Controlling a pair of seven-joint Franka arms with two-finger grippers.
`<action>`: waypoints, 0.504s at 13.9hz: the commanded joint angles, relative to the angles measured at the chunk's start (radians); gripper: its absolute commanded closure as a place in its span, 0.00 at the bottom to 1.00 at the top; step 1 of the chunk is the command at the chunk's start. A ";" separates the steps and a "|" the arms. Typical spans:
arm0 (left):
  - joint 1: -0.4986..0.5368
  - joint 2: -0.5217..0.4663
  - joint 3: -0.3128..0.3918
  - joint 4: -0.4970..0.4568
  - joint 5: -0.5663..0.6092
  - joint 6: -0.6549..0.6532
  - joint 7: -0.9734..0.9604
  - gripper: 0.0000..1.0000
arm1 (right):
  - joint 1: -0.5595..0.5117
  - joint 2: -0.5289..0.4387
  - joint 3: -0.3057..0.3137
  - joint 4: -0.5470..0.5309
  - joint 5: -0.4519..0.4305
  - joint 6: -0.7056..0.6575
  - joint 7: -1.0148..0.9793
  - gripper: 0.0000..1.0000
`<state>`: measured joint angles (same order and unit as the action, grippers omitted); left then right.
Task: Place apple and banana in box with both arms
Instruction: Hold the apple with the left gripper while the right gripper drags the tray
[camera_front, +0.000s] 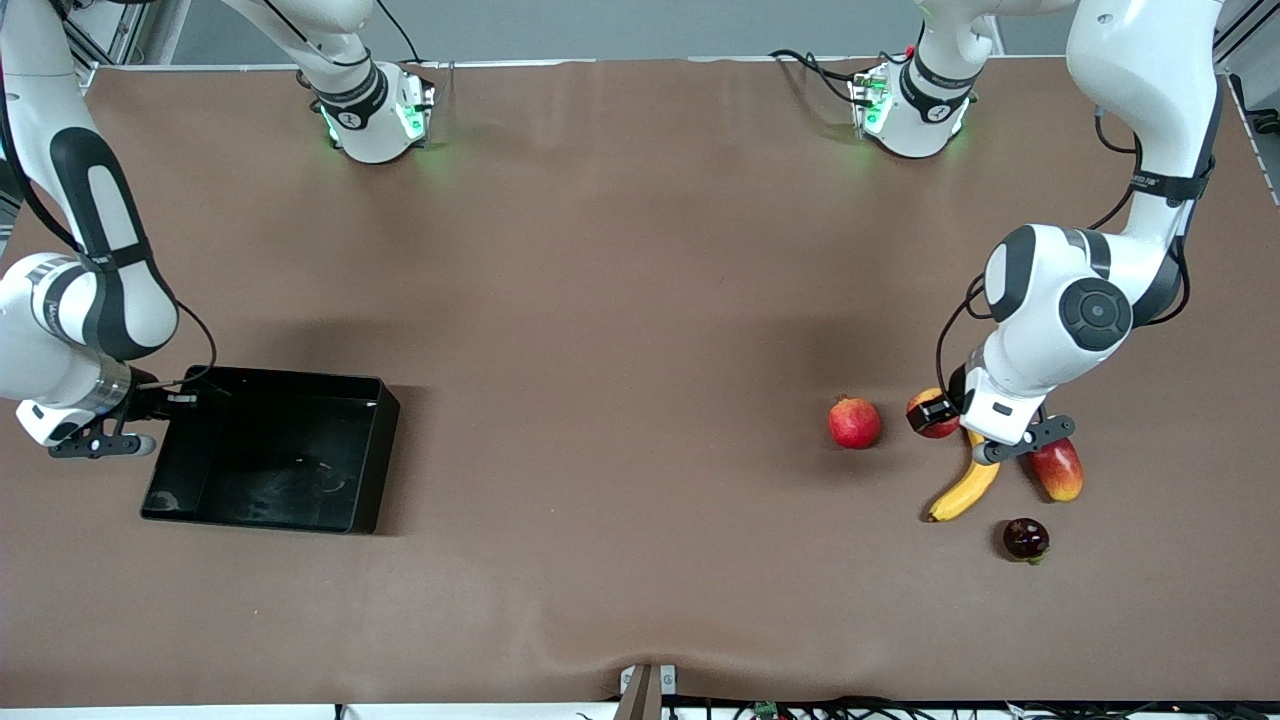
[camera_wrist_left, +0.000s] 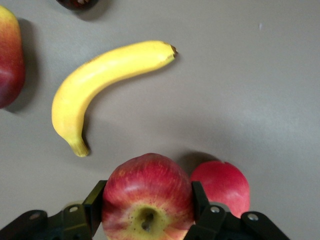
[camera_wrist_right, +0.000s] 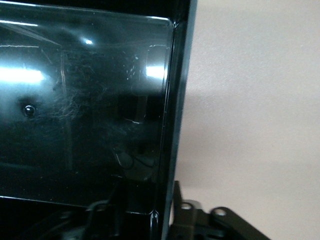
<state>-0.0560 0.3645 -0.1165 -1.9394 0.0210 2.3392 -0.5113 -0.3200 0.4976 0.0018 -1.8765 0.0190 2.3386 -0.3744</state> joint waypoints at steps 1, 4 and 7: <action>-0.001 -0.013 -0.014 0.010 -0.010 -0.032 -0.006 1.00 | -0.022 -0.004 0.018 0.025 0.006 -0.041 -0.020 1.00; -0.001 -0.036 -0.017 0.010 -0.015 -0.034 -0.032 1.00 | -0.025 -0.063 0.018 0.028 0.006 -0.090 -0.031 1.00; 0.005 -0.045 -0.048 0.010 -0.016 -0.034 -0.085 1.00 | -0.015 -0.141 0.023 0.026 0.006 -0.163 -0.029 1.00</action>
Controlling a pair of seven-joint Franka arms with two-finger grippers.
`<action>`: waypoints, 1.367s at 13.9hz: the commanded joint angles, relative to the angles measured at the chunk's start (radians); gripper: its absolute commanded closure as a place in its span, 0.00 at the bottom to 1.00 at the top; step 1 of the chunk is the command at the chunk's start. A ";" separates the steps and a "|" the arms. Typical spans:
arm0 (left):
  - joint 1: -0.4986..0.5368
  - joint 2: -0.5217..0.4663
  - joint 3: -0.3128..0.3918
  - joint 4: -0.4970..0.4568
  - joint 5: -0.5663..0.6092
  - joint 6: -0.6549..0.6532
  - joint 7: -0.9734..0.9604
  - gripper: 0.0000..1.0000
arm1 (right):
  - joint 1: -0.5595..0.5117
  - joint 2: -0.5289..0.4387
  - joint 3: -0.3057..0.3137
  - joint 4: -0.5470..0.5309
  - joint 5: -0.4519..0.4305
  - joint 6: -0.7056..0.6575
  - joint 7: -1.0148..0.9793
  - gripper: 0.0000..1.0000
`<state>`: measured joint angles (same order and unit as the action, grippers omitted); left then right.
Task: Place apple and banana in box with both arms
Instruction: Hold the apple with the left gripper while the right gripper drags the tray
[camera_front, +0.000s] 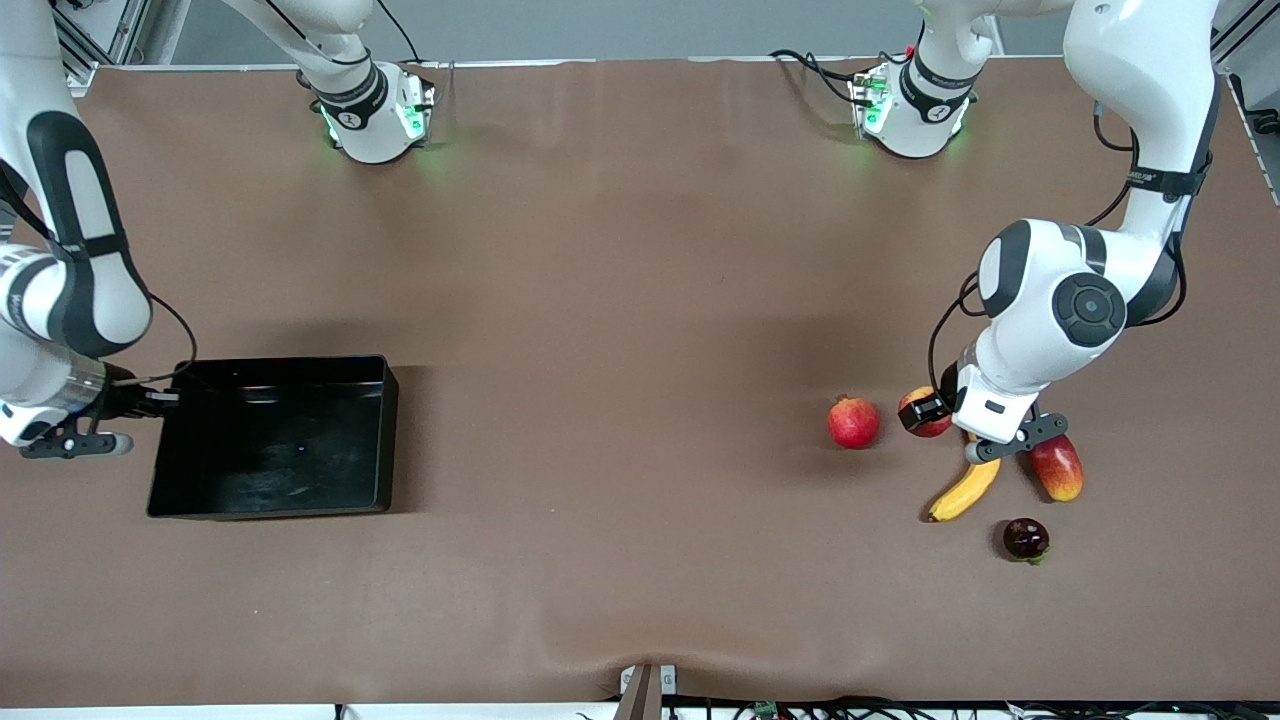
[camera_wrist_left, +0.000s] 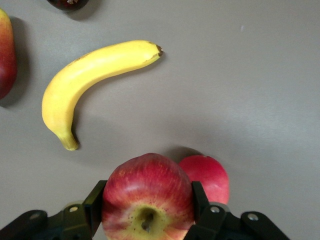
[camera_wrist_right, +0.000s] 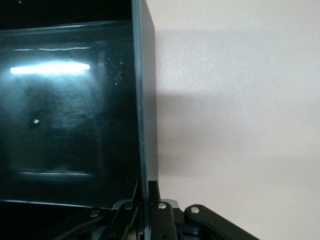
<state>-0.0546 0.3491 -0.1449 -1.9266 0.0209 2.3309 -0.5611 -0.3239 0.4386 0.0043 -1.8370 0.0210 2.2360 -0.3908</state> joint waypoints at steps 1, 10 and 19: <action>0.002 -0.032 -0.021 -0.005 -0.016 -0.025 -0.052 1.00 | -0.004 -0.115 0.025 -0.011 0.004 -0.094 -0.014 1.00; 0.005 -0.050 -0.042 -0.006 -0.016 -0.044 -0.089 1.00 | 0.329 -0.273 0.048 0.016 0.077 -0.272 0.378 1.00; -0.007 -0.064 -0.071 0.121 -0.015 -0.207 -0.097 1.00 | 0.715 -0.175 0.048 0.007 0.103 -0.152 0.930 1.00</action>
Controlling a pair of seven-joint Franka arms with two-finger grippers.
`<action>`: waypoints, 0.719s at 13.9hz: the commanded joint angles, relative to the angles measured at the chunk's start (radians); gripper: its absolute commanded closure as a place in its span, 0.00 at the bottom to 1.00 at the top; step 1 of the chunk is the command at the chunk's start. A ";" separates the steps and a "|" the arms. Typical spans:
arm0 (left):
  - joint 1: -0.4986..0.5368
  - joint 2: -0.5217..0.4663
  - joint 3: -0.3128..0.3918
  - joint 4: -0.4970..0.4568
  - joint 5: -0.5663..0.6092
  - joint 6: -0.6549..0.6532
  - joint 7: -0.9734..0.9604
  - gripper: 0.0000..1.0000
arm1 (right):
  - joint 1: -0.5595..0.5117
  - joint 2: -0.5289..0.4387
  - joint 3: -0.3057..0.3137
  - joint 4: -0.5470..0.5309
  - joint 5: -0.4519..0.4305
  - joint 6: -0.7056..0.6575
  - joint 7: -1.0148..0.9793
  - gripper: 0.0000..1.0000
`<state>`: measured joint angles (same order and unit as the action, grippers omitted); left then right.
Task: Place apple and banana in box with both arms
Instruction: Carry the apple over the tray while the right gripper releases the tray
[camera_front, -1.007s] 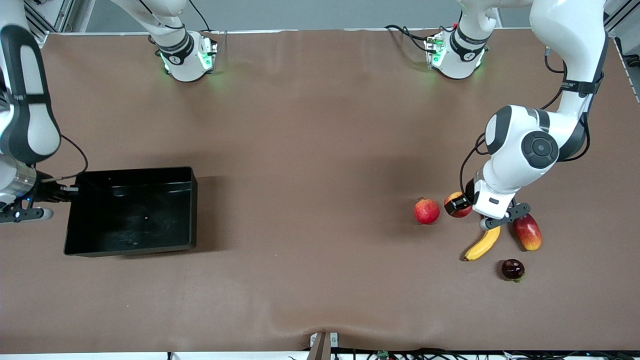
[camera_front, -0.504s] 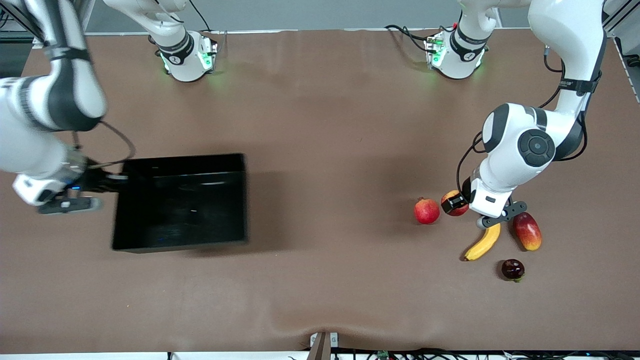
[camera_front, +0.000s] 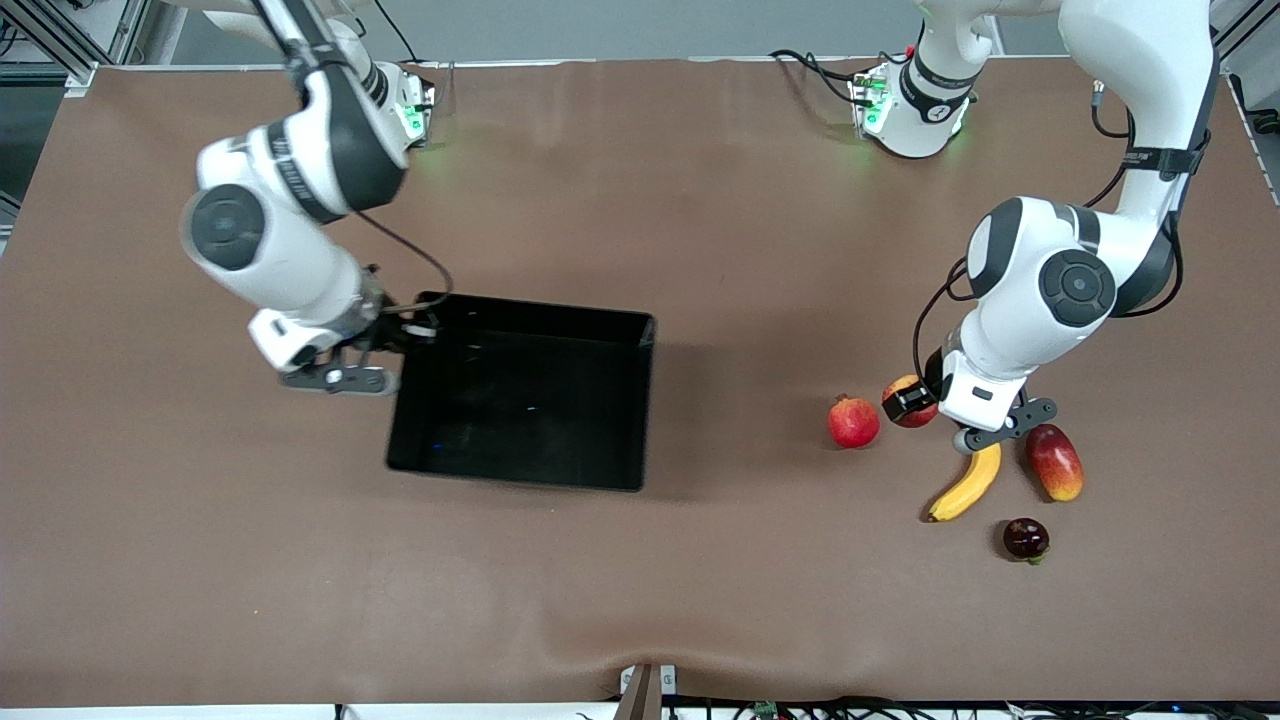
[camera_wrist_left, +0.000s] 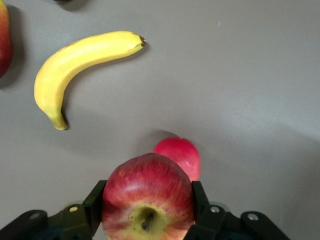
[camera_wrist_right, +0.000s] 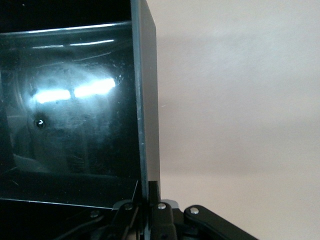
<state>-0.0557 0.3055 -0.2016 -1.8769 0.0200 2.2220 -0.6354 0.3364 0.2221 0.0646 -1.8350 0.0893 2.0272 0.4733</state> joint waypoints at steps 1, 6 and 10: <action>-0.012 -0.014 -0.027 0.122 -0.014 -0.154 -0.023 1.00 | 0.087 0.065 -0.012 0.003 0.052 0.105 0.121 1.00; -0.113 -0.005 -0.061 0.220 -0.012 -0.234 -0.102 1.00 | 0.232 0.166 -0.012 0.003 0.053 0.223 0.289 1.00; -0.298 0.081 -0.056 0.223 0.020 -0.222 -0.294 1.00 | 0.285 0.226 -0.012 0.007 0.055 0.304 0.369 1.00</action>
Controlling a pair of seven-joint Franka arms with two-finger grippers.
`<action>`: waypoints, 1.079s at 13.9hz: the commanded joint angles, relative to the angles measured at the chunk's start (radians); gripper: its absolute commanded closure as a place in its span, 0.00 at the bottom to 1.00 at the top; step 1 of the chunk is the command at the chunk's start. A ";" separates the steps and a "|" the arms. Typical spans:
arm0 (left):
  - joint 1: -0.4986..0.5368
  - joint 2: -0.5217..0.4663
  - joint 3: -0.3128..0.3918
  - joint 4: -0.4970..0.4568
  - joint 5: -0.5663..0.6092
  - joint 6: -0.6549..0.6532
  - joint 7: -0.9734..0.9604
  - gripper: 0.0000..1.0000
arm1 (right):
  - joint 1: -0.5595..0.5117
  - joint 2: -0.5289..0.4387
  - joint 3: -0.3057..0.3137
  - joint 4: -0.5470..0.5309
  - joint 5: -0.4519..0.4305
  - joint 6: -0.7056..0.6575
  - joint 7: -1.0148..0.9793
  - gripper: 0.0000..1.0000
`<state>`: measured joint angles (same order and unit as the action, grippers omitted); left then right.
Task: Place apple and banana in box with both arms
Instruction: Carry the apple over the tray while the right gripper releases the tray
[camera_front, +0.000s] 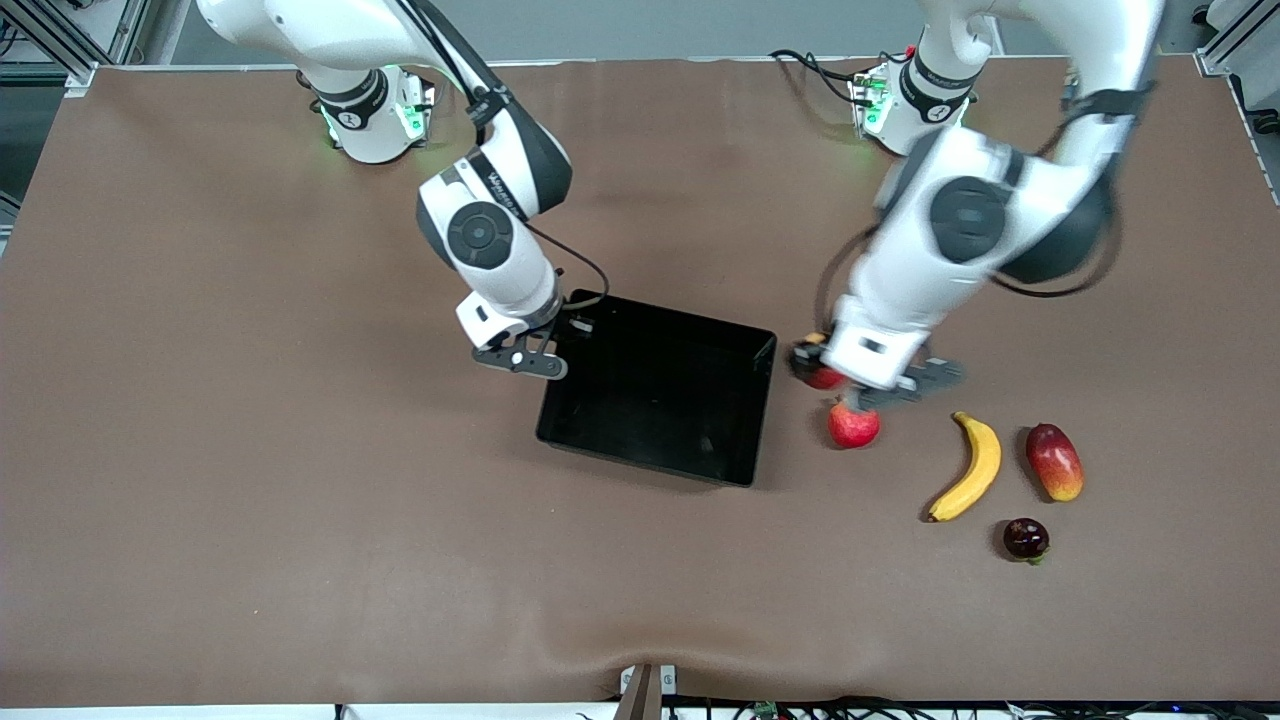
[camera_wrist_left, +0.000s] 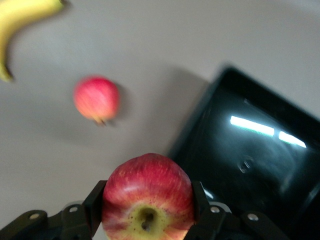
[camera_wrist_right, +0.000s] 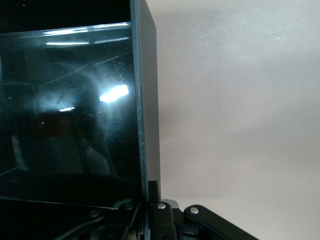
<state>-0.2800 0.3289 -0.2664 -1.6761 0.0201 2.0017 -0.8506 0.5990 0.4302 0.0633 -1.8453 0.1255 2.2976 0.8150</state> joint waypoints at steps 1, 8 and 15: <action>-0.114 0.085 0.009 0.022 0.044 0.002 -0.114 1.00 | 0.024 0.025 -0.011 0.020 0.019 0.039 0.033 0.93; -0.193 0.242 0.010 0.021 0.143 0.150 -0.245 1.00 | -0.017 -0.036 -0.023 0.028 0.003 0.026 0.010 0.00; -0.182 0.328 0.039 0.021 0.208 0.282 -0.242 1.00 | -0.278 -0.215 -0.025 0.024 0.005 -0.237 -0.346 0.00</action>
<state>-0.4627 0.6357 -0.2393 -1.6740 0.1912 2.2661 -1.0804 0.4057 0.2799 0.0208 -1.7982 0.1299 2.1165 0.5784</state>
